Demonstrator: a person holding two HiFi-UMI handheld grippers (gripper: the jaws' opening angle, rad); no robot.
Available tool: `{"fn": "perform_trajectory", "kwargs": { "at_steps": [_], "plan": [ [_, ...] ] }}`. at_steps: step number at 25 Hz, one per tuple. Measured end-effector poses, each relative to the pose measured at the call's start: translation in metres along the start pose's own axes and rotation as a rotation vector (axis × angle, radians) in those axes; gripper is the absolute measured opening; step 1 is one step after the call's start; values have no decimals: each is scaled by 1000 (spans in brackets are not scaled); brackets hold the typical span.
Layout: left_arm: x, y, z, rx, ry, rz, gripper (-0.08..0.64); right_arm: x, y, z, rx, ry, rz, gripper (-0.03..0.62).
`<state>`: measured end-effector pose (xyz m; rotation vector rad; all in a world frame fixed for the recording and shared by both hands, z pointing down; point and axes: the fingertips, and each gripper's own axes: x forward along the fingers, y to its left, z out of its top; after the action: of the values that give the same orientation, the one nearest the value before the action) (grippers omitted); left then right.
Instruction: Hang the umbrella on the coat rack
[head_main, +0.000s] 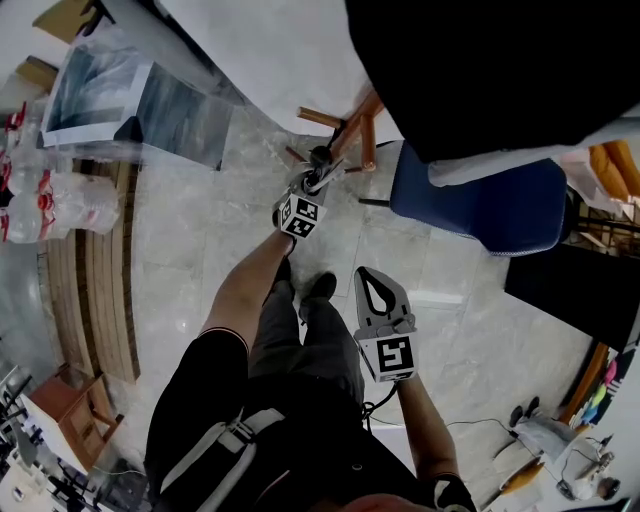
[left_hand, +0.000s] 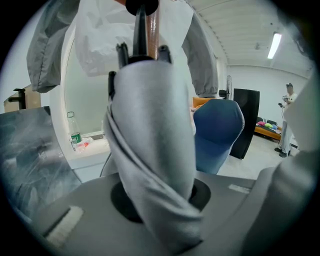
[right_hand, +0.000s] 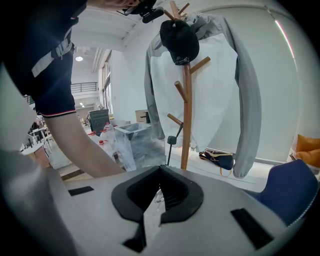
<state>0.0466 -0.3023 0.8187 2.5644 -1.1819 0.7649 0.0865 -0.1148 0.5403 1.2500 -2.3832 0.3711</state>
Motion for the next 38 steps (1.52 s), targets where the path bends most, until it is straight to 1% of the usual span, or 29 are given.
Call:
{"fn": "perform_trajectory", "kwargs": {
  "at_steps": [7,10,21,26,31,38],
  "plan": [
    [9,6,1,-5,-14,16,63,4,1,-4,2,-13,-3,3],
    [10,8,2,-13,-18,30,67,2,0,-3,8,-2,-10,3],
    [14,10,0,-26,-11,51,97,2,3,-8,10,-10,-15,3],
    [12,13,0,-28,-9,65,140,0,4,-7,20,-13,-23,3],
    [10,19,1,-27,-10,70,186,2,8,-4,10,-15,-18,3],
    [1,26,5,-27,-27,82,286,1,11,-1,2,-20,-23,3]
  ]
}}
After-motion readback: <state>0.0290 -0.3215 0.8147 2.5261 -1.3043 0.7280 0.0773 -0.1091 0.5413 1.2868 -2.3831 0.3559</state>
